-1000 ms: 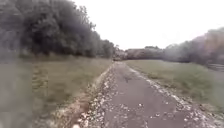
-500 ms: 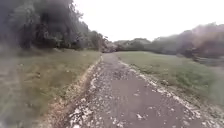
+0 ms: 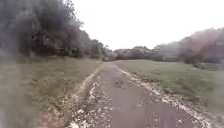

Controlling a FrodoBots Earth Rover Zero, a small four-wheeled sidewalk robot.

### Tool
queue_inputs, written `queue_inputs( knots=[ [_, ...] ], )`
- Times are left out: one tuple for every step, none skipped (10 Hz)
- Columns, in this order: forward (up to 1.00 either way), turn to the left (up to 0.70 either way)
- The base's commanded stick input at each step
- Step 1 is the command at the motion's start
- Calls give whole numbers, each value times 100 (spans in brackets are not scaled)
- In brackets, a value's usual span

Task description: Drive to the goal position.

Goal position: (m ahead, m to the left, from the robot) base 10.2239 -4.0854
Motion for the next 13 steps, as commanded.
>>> queue_inputs(
  knots=[
    [100, 0],
    [100, 0],
    [100, 0],
    [100, 0],
    [100, 0],
    [100, 0],
    [100, 0],
    [100, 0],
    [100, 0],
    [100, 0],
    [100, 0],
    [100, 0],
    [100, 0]
  ],
)
